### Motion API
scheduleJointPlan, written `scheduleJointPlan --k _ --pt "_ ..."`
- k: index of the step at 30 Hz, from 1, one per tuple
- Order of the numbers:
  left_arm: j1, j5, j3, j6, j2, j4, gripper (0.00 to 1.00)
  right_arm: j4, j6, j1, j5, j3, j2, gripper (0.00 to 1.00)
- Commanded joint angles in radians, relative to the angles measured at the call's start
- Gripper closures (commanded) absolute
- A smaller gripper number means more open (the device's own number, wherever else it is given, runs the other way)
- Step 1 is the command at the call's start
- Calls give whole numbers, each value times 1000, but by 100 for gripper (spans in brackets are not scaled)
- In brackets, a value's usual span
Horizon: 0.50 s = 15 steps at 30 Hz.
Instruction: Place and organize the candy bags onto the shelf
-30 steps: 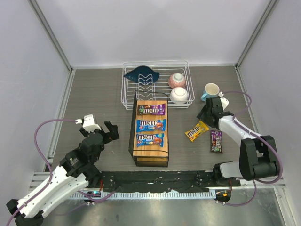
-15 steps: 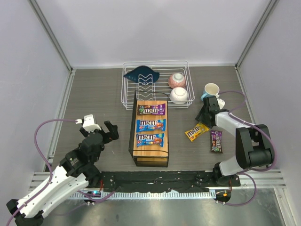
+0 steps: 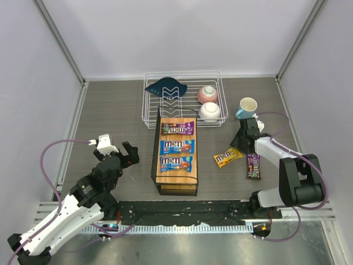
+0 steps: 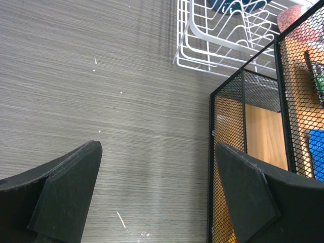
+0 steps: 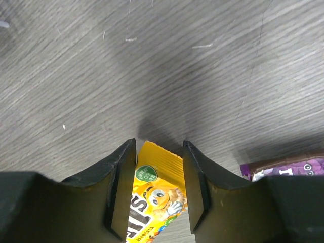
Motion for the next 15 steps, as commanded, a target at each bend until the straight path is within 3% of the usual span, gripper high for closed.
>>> scheduleJointPlan --k 1,15 --pt "-4 -14 3 4 -1 23 0 -10 10 -4 -50 -44 -68 55" --pt "-5 -9 6 4 4 26 0 -76 37 -2 -140 -140 -252 57"
